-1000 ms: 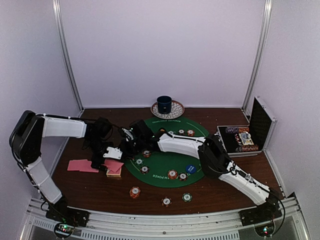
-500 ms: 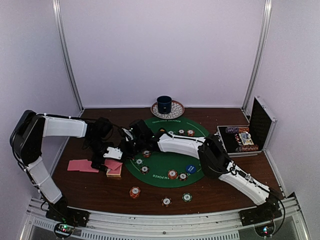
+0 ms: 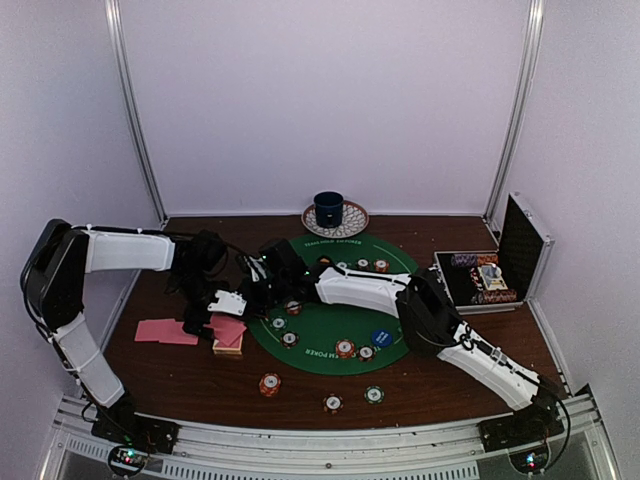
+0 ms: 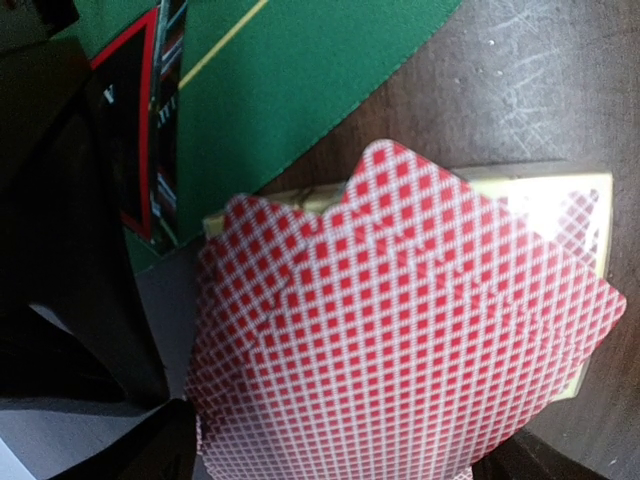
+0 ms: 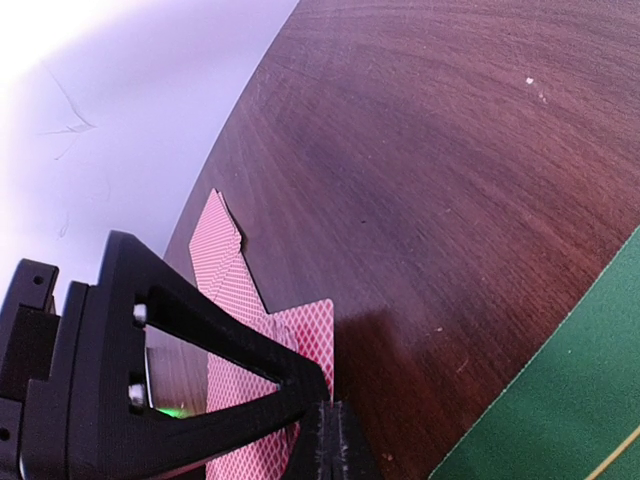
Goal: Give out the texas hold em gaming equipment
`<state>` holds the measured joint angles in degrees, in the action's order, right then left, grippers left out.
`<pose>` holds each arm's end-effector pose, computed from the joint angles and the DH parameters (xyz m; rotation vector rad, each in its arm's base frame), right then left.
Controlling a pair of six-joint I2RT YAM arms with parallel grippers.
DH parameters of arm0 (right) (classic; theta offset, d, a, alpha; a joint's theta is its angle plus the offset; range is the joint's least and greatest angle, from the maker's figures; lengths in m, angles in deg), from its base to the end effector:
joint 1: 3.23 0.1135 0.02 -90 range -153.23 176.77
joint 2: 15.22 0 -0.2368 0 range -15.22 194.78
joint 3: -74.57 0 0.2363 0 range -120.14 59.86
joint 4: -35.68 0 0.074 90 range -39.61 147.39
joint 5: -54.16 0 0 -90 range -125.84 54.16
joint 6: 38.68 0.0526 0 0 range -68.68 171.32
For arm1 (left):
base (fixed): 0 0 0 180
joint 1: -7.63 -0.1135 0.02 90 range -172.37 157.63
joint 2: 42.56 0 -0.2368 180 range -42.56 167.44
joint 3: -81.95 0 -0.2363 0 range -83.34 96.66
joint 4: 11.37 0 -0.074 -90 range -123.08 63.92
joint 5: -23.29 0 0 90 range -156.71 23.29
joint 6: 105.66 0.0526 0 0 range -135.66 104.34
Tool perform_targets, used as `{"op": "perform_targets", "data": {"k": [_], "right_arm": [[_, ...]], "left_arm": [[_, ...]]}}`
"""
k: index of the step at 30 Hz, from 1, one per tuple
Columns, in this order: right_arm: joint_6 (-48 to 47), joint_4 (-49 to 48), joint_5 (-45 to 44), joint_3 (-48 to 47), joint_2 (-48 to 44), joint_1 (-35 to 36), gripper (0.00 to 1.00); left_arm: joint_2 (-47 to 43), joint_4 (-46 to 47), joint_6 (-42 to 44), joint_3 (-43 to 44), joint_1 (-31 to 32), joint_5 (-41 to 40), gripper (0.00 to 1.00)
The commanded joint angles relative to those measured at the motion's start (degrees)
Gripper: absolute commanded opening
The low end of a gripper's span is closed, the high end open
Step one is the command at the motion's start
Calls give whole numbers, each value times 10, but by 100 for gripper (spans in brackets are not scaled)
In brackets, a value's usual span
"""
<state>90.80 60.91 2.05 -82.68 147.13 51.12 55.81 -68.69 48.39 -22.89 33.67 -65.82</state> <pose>0.3122 0.4907 0.1060 -0.7802 2.3220 1.5702 0.2624 -0.1291 0.1298 2.1100 2.1040 0.0585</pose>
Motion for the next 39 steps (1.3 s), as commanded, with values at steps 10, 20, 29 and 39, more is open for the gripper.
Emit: {"op": "perform_targets", "data": {"k": [10,20,29,39], "right_arm": [[1,-7,45,10,-28,18,0],[2,-9,44,10,-30,14,0],[-4,-23,34,54,-62,-1,0],[-8,-23,32,72,-75,-6,0]], "left_arm": [[22,37,-15,26,-2,-21,98],[29,6,4,31,-2,-15,98],[50,7,-12,41,-2,-42,97],[27,25,-25,43,-2,-52,98]]}}
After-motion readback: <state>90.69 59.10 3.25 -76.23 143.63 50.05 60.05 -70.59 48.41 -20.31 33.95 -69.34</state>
